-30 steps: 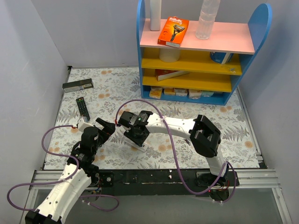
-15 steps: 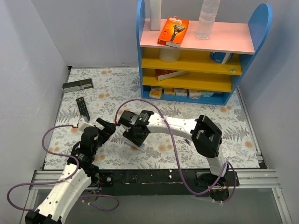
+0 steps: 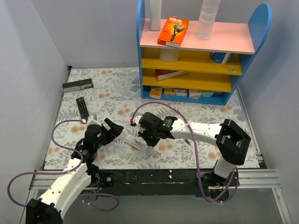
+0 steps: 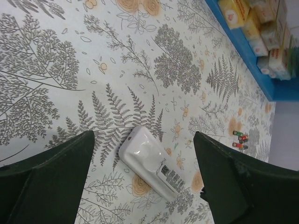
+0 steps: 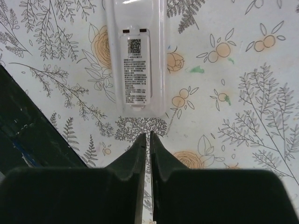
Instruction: Load the batteries into the remote control
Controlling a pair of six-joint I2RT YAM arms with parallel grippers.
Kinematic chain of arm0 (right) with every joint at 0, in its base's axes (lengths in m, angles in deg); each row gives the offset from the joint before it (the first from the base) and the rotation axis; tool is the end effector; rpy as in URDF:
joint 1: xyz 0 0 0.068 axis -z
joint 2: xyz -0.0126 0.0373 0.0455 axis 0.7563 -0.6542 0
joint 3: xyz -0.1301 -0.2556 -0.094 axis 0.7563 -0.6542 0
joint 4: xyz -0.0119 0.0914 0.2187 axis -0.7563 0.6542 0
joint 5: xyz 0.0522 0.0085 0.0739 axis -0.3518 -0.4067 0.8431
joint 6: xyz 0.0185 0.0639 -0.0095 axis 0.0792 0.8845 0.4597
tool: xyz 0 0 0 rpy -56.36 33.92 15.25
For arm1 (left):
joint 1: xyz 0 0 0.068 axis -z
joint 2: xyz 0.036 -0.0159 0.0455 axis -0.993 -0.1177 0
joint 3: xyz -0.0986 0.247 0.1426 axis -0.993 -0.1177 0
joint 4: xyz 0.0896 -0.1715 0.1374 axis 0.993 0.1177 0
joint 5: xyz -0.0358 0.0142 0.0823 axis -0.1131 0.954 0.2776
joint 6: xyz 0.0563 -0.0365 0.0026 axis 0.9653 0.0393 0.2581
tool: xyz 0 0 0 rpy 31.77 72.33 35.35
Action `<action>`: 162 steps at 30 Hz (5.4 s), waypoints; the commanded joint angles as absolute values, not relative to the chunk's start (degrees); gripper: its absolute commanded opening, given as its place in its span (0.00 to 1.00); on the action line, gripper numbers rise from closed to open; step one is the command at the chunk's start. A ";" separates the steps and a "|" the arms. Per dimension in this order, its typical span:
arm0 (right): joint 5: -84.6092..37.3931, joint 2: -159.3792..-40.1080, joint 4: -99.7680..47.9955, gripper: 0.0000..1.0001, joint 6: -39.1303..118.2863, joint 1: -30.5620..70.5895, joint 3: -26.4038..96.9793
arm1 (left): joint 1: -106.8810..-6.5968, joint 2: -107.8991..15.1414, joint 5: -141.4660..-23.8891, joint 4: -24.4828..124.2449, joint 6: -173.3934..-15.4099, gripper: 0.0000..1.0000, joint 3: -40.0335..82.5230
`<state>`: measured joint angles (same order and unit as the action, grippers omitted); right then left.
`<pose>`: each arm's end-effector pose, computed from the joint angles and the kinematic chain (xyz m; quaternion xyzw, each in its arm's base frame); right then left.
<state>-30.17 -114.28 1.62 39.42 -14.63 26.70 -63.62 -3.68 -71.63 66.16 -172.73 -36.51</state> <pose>0.1494 0.3054 0.2473 -0.4603 0.8401 0.1727 0.2291 0.1018 -0.0336 0.1921 -0.5140 0.7099 -0.3807 0.2950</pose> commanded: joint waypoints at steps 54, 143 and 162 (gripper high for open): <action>-29.67 -114.11 -9.69 0.14 39.62 -14.05 26.36 | -63.29 -30.65 -89.01 59.19 -164.03 0.75 -29.65; -37.74 -123.25 -5.31 0.08 39.44 -16.60 35.86 | -60.74 1.52 -63.43 75.28 -175.37 0.98 -33.34; -29.05 -123.95 -7.58 0.46 40.32 -14.93 35.32 | -60.74 -2.79 -67.12 72.55 -173.53 0.98 -33.35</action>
